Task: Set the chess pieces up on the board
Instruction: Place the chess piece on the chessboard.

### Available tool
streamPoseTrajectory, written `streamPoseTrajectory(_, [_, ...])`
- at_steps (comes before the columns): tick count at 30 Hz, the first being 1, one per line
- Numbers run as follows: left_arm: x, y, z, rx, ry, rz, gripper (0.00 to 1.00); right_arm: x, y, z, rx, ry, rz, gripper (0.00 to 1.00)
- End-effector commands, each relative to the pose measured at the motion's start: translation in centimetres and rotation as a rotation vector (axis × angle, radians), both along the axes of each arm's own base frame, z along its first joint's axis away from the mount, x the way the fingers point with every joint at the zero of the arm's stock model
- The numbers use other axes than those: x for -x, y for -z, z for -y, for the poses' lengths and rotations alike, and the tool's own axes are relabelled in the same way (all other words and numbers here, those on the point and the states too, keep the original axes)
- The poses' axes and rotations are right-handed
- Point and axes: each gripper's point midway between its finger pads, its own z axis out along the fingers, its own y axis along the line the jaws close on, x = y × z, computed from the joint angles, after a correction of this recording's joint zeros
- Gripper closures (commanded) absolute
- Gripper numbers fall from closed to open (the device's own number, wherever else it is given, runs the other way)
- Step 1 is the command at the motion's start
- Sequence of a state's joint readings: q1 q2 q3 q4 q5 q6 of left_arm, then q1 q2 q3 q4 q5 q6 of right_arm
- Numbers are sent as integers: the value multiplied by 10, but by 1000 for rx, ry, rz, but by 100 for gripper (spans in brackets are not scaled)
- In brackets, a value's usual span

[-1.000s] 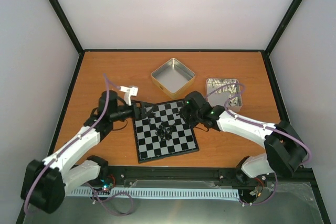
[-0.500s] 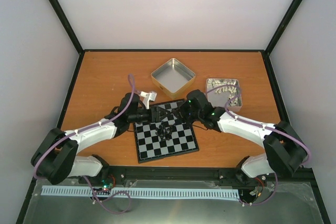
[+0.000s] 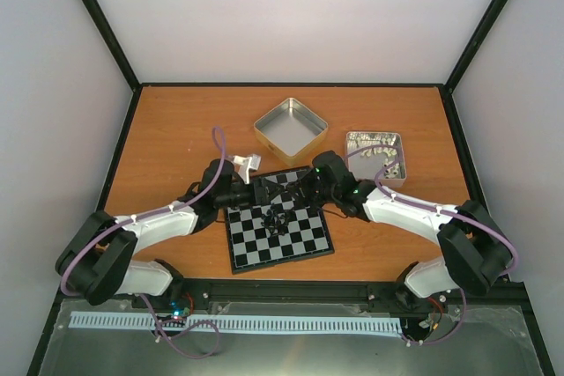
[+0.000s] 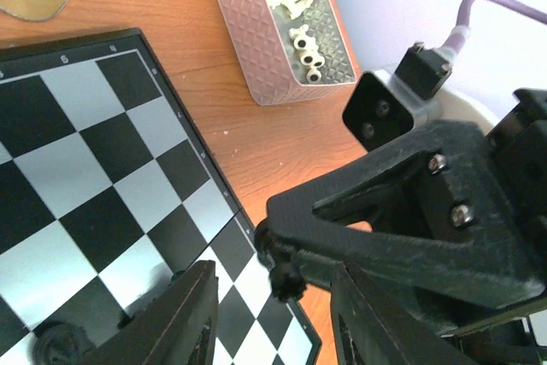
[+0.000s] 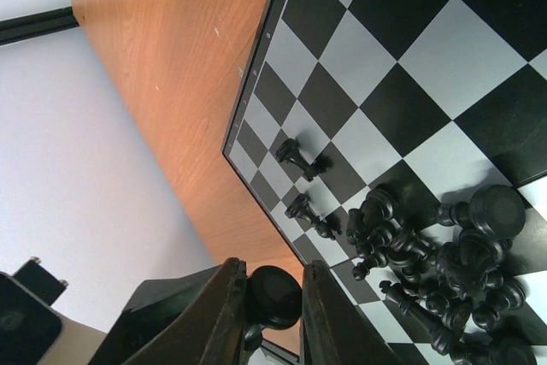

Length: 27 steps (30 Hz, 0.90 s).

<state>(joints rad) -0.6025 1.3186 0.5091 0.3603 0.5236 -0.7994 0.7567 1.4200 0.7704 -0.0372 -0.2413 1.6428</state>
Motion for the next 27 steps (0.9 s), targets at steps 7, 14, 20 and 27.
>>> streamPoseTrajectory(7, [5, -15, 10, 83, 43, 31, 68, -4, 4, 5, -3, 47, -2, 84])
streamPoseTrajectory(14, [5, -11, 10, 90, 39, 14, 68, -4, 2, 4, -24, 49, -3, 84])
streamPoseTrajectory(20, [5, -7, 10, 79, 37, 16, 62, -2, 2, 1, -40, 34, -9, 84])
streamPoseTrajectory(27, [6, -10, 14, 98, 65, 21, 74, -1, -1, 2, -35, 32, -4, 84])
